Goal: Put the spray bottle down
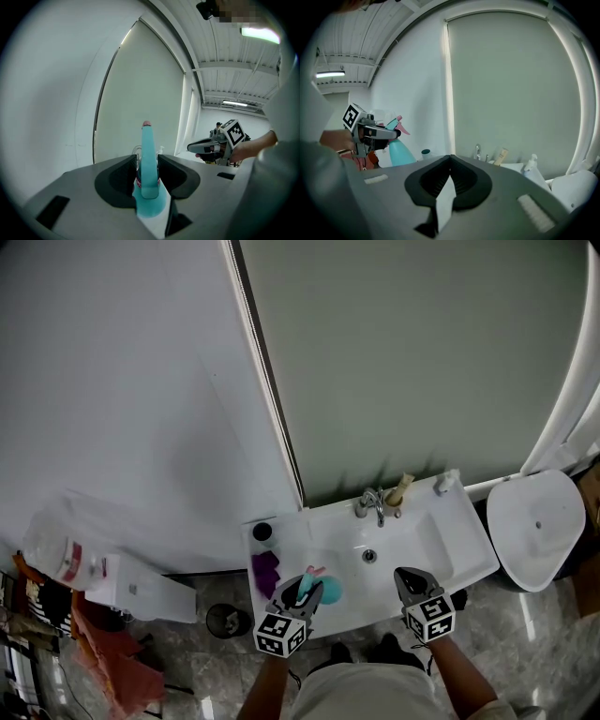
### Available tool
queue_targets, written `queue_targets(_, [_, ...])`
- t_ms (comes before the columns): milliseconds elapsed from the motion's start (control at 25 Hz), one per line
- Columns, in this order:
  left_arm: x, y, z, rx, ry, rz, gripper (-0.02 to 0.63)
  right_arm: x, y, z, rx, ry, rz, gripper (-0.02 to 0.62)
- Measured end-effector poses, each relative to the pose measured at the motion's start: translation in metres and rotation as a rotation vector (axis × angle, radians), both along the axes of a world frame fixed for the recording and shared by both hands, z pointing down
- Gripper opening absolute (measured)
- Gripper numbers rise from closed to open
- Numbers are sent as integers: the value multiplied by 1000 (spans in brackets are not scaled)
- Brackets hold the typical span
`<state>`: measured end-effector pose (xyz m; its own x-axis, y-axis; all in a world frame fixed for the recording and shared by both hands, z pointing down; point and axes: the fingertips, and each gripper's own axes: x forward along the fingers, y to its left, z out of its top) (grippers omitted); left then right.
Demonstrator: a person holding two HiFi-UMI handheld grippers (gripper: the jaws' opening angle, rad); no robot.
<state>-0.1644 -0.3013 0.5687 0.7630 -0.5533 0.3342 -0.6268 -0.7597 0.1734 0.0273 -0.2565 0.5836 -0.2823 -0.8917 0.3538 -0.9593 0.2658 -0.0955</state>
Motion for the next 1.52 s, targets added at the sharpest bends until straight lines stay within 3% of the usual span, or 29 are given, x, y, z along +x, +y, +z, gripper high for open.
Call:
queue_targets(480, [47, -28, 20, -27, -43, -124, 143, 40, -45, 19, -32, -31, -106, 11])
queue_targets(960, [90, -102, 46, -10, -96, -280, 142, 70, -89, 53, -86, -43, -237, 11])
queue_targets(1520, [127, -195, 115, 10, -228, -292, 143, 64, -120, 95, -137, -78, -411, 11])
